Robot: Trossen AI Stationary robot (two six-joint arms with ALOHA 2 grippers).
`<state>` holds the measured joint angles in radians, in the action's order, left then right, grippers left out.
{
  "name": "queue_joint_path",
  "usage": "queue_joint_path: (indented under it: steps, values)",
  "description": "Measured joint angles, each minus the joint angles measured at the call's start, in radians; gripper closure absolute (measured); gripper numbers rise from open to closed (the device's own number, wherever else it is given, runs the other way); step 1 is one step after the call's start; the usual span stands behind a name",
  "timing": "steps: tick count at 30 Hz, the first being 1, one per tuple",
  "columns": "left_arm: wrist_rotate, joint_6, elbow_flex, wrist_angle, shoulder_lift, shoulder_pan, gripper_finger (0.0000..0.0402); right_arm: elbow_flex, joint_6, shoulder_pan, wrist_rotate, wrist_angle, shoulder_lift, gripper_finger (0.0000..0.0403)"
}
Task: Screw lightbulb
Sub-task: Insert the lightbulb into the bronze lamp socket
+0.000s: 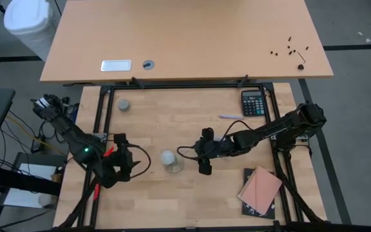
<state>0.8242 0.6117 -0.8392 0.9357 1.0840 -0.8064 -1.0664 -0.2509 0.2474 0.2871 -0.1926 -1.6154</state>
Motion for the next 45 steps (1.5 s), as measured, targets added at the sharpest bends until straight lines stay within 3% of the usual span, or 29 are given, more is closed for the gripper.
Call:
queue_joint_path:
  steps: [10,21,27,34,45]
  values:
    - [0.042,0.238,0.093,-0.001,0.0,-0.096,0.0092,-0.132,0.052,0.0,0.008,-0.056,0.0,0.0156]
    - [0.058,0.447,0.179,-0.015,0.002,-0.086,0.0092,-0.184,0.123,0.0,0.011,-0.032,0.0,0.0156]
    - [0.069,0.395,0.213,-0.151,0.002,-0.084,0.0092,-0.226,0.169,-0.003,0.01,-0.025,0.0,0.0156]
    - [0.122,0.229,0.287,-0.432,0.002,-0.065,0.0095,-0.228,0.18,-0.006,0.01,-0.019,0.0,0.0156]
    - [0.12,0.012,0.401,-0.775,0.002,0.042,0.0148,-0.228,0.171,-0.005,0.008,-0.02,-0.001,0.0156]
